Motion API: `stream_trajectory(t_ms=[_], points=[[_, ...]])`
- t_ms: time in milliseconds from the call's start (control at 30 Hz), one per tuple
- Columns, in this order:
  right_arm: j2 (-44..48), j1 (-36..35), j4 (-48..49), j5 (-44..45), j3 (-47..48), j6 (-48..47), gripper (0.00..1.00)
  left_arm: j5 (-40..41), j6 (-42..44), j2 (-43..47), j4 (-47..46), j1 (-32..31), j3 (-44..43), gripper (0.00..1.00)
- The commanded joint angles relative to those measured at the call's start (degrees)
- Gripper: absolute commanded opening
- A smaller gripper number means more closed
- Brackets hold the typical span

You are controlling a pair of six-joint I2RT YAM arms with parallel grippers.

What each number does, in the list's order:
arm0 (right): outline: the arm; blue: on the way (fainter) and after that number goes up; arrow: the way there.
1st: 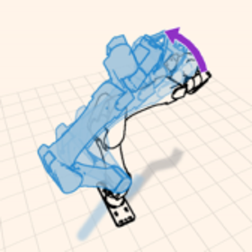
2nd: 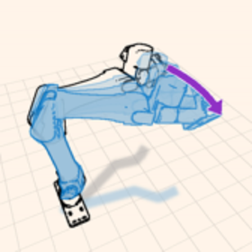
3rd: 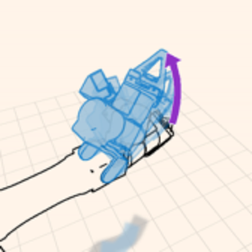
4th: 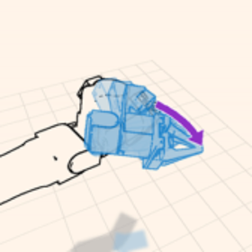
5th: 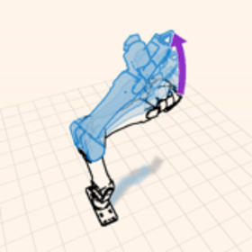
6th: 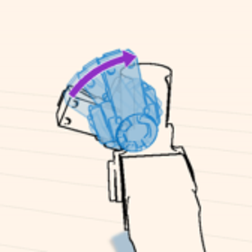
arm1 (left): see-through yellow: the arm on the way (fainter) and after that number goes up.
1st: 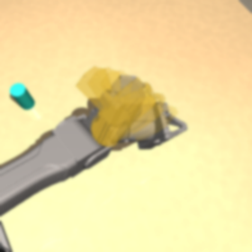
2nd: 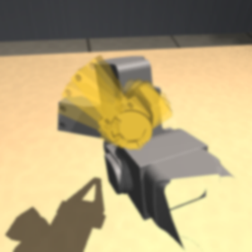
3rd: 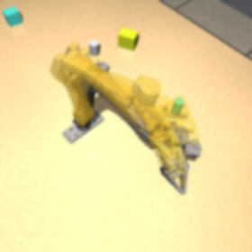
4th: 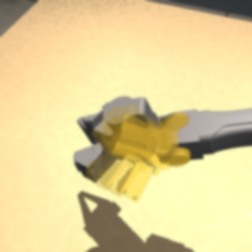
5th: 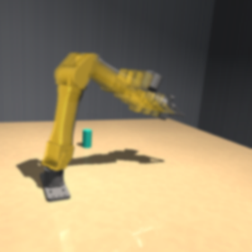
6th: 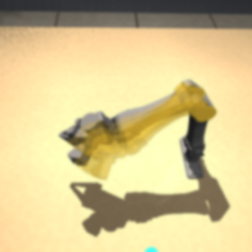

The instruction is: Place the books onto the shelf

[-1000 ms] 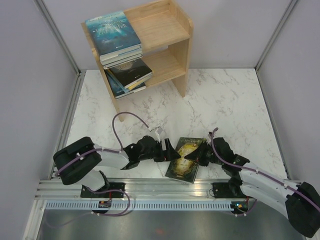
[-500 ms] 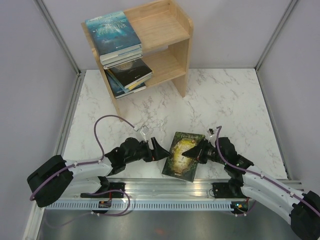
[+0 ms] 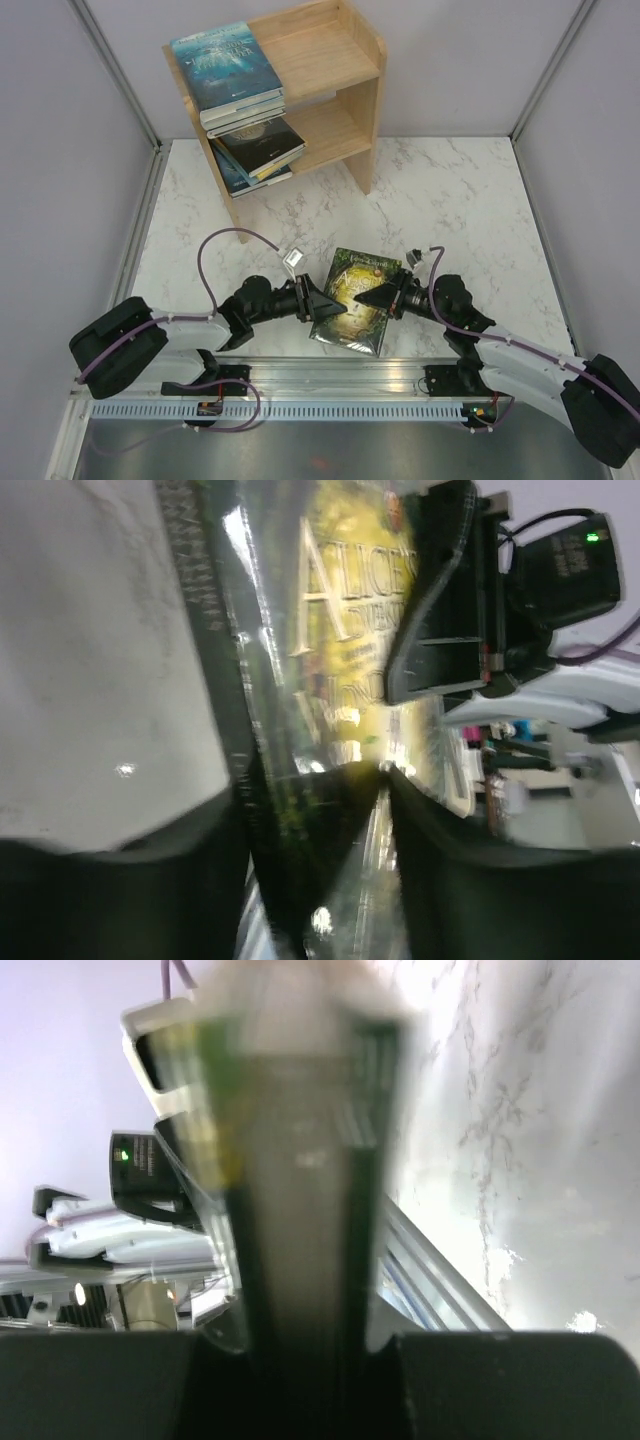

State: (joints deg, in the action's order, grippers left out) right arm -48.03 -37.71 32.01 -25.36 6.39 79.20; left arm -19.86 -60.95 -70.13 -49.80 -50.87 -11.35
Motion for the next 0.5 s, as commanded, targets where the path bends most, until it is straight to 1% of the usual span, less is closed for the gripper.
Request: stream_trajectory(t_ms=[0, 67, 100, 133, 167, 200, 233, 267, 300, 333, 367, 400, 433, 467], points=[[-2.50, -0.08, 18.24, -1.35, 0.37, 3.15, 0.00, -7.73, -3.12, -4.83, -13.82, 0.07, 0.63, 0.37], [-3.90, 0.01, 18.79, -1.35, 1.16, 2.54, 0.00, -7.57, -3.74, -5.72, -14.18, 0.07, 0.63, 0.11], [-4.09, 0.01, 18.44, -1.35, 1.69, 1.58, 0.00, -7.39, -3.91, -5.98, -13.92, 0.07, 0.72, 0.02], [-4.18, 0.01, 15.92, -1.44, 2.21, 0.79, 0.00, -6.95, -4.00, -5.81, -13.83, 0.07, 1.15, 0.02], [-3.74, 0.01, 13.54, -1.44, 3.00, -0.18, 0.05, -6.43, -4.09, -5.29, -13.66, 0.16, 1.42, 0.02], [-3.21, 0.01, 10.91, -1.35, 4.32, -2.71, 0.40, -4.51, -4.00, -3.37, -10.70, 0.16, 1.60, 0.02], [-2.43, 0.01, 5.23, -0.48, 5.03, -3.69, 0.59, -3.18, -3.74, -1.61, -8.23, 0.25, 1.77, 0.02], [-0.59, 0.01, 2.30, 0.05, 5.64, -4.74, 0.90, -1.60, -2.78, 0.24, -4.81, 0.42, 1.77, 0.02], [0.56, 0.01, -2.26, 0.92, 5.65, -6.06, 0.98, 2.07, -2.25, 4.87, 1.66, 0.42, 1.77, 0.02], [2.83, 0.01, -4.04, 1.54, 5.47, -6.33, 0.98, 4.28, -1.90, 7.26, 6.25, 0.34, 1.25, 0.02], [3.90, 0.01, -5.45, 2.42, 4.86, -6.42, 0.98, 8.65, -1.02, 9.72, 10.21, 0.33, 0.90, 0.02], [4.69, 0.01, -6.16, 2.60, 4.07, -6.25, 0.98, 10.70, -0.93, 12.36, 13.30, 0.33, 0.81, 0.02], [5.92, -0.16, -5.73, 2.69, 3.28, -4.77, 0.98, 12.54, -1.01, 16.65, 16.98, 0.33, 1.16, 0.02], [6.37, -0.34, -4.95, 2.69, 1.01, -3.71, 0.98, 15.69, -1.28, 19.21, 18.24, 0.42, 1.33, 0.02]])
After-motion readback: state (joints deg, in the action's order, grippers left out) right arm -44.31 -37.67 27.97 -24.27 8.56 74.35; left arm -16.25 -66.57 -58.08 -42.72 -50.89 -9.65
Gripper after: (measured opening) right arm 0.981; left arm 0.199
